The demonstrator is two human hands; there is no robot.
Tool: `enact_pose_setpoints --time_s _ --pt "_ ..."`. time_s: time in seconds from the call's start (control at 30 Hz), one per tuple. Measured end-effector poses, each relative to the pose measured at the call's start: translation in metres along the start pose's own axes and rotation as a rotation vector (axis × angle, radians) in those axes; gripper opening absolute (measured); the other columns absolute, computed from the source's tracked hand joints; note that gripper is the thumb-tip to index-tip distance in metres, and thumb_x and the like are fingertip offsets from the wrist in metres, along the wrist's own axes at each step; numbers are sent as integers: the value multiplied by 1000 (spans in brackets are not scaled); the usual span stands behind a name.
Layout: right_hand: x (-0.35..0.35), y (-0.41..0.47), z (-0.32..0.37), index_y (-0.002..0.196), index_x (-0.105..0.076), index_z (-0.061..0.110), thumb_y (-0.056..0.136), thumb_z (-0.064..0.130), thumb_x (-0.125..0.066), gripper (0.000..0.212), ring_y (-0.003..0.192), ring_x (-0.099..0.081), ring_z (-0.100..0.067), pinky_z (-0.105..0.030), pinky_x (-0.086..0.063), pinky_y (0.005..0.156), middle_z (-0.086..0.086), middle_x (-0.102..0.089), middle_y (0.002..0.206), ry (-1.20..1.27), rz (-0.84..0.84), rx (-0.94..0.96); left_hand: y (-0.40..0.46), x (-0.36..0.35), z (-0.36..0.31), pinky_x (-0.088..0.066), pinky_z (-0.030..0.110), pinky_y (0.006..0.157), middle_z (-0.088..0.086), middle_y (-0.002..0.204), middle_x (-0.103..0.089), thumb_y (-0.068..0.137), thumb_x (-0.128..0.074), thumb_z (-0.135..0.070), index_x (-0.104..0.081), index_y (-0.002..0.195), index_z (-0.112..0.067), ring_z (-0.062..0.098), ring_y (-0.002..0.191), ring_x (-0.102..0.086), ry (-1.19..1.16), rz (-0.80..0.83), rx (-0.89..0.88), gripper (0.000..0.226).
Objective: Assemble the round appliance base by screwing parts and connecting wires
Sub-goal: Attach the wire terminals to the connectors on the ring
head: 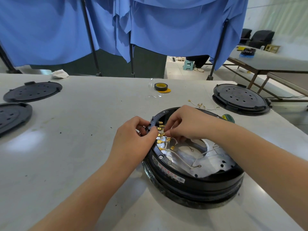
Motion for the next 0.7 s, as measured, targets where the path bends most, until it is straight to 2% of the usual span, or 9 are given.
enact_pose_setpoints --time_s 0.23,0.4,0.5,0.6,0.7 --pt "4 3 0 77 -72 13 83 11 -73 7 55 -64 -11 -21 -58 58 -3 -68 60 152 75 -80 0 0 -1 -40 18 49 0 64 -62 81 -70 -31 -61 73 -30 4 49 -49 2 -4 -5 12" --pt "-1 4 1 76 -73 7 83 8 -72 8 58 -66 -15 -22 -58 56 -8 -69 62 221 46 -114 0 0 -1 -42 24 50 3 65 -62 81 -70 -30 -62 73 -29 6 49 -48 -1 -3 -15 12" --pt "-4 5 0 75 -73 7 83 8 -72 8 60 -67 -16 -25 -59 59 -9 -70 64 222 16 -119 0 0 -1 -43 25 51 2 65 -63 81 -70 -31 -62 74 -29 12 53 -54 14 -5 -23 11" --pt "-6 6 -1 74 -73 9 83 11 -73 9 63 -69 -18 -30 -61 67 -8 -71 64 194 -16 -109 0 0 0 -40 19 48 1 63 -61 81 -70 -32 -62 75 -29 14 53 -53 26 -7 -29 10" --pt "-7 6 -3 72 -73 11 83 12 -73 10 58 -67 -13 -27 -60 63 -5 -70 62 179 -37 -99 0 0 0 -36 15 48 -1 58 -55 81 -70 -30 -62 76 -27 9 51 -46 27 1 -33 10"
Point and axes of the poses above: each hand's wrist, its own y-axis towards the middle knuckle, its own x-axis out of the back of the hand, z = x × y, the point moved 2 cm from there along y, towards the middle knuckle
